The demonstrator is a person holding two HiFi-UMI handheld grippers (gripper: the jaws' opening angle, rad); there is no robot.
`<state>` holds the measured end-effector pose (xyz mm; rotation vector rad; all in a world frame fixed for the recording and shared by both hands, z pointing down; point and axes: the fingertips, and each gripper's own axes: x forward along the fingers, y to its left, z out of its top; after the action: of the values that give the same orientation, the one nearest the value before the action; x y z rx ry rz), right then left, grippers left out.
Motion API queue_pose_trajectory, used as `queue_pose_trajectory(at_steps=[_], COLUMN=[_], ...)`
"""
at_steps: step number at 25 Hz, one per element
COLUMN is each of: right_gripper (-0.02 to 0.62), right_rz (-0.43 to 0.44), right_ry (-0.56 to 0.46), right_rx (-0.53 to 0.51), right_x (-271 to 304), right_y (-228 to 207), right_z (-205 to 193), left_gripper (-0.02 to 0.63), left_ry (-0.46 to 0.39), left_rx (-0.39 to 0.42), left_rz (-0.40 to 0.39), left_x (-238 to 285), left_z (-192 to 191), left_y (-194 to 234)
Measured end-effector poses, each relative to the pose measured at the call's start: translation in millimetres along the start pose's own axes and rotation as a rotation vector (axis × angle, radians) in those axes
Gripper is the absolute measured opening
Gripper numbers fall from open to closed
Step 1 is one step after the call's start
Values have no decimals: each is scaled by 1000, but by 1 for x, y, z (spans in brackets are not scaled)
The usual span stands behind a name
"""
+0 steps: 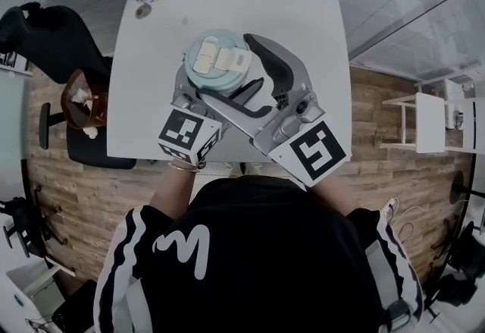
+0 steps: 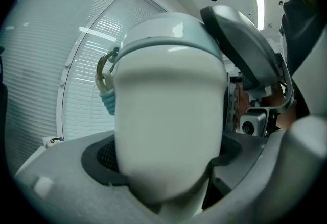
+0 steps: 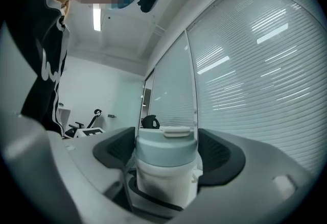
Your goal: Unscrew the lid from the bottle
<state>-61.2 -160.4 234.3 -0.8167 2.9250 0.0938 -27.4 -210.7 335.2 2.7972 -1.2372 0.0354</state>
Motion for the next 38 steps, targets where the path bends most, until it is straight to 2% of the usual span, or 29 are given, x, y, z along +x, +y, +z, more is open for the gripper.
queue_pose_trajectory(at_steps=[6,10,13,17,20,23,26,30,38], right_gripper=[409,423,429,442,443,443,443,443,445], right_rz=[37,114,142,143,160,199,330,602,955], right_ry=[33,45,78,66,52,45,58,76,61], right_rx=[-5,12,15,51,59,77,103,97,95], right_x=[8,10,10,12,10,5,-3,-19,-44], right_y=[5,7,9,12,11,13,21,39,56], right_z=[-1,-7,-14,-10,-7,-5,-4,3,17], left_gripper=[459,459,457,457,456,456,457,459,459], left_ry=[18,54,76,92,112,120,122,125,143], left_rx=[23,80,82,84,115,127,102,104,110], left_rz=[-9,-26,-49,-75,-84,-134,-250,-460,-720], left_x=[-4,-8,-9,-9,-9,-10,-14,-26,-44], left_z=[2,-3,-7,-7,-6,-4,-4,-1,12], left_y=[-7,-9,-11,-15,-16,-23,-39,-66,-100])
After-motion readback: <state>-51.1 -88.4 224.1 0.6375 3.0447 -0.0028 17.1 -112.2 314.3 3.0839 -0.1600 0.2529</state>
